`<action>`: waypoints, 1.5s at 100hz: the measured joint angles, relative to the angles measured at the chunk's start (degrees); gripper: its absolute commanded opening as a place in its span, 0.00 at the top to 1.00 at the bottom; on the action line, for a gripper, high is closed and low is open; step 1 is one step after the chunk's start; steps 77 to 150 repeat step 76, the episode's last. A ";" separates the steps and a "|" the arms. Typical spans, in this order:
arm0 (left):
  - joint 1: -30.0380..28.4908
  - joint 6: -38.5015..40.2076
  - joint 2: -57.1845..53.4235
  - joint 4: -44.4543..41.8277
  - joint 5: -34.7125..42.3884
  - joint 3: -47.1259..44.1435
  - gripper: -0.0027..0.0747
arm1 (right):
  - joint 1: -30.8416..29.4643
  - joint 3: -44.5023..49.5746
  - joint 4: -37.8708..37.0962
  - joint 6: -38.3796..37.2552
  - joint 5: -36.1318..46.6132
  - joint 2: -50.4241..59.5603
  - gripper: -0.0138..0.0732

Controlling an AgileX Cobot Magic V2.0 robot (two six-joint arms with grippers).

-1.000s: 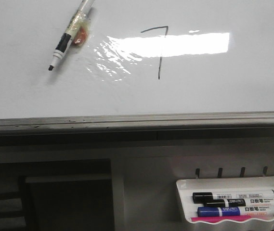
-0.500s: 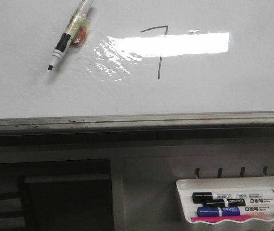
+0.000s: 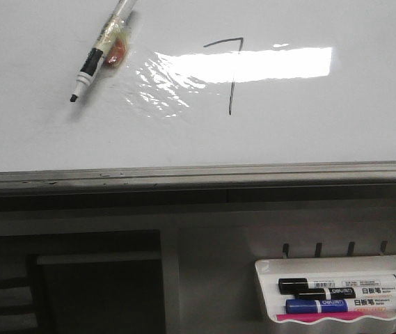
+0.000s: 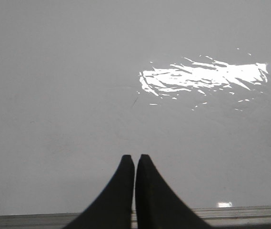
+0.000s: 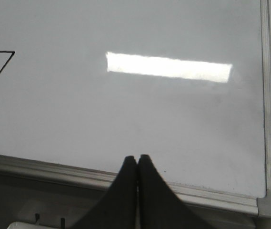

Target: Write number 7 on whiteboard

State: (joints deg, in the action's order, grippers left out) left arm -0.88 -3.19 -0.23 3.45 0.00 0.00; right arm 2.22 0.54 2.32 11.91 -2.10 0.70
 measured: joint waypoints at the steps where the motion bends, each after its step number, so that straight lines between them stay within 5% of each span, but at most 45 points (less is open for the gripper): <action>1: 0.00 0.00 0.00 0.00 0.00 0.00 0.99 | 0.00 0.00 -0.11 0.00 -0.19 0.00 0.91; 150: 0.00 0.00 0.00 0.00 0.00 0.00 0.99 | -0.68 0.00 -0.84 -0.20 -1.24 0.00 0.91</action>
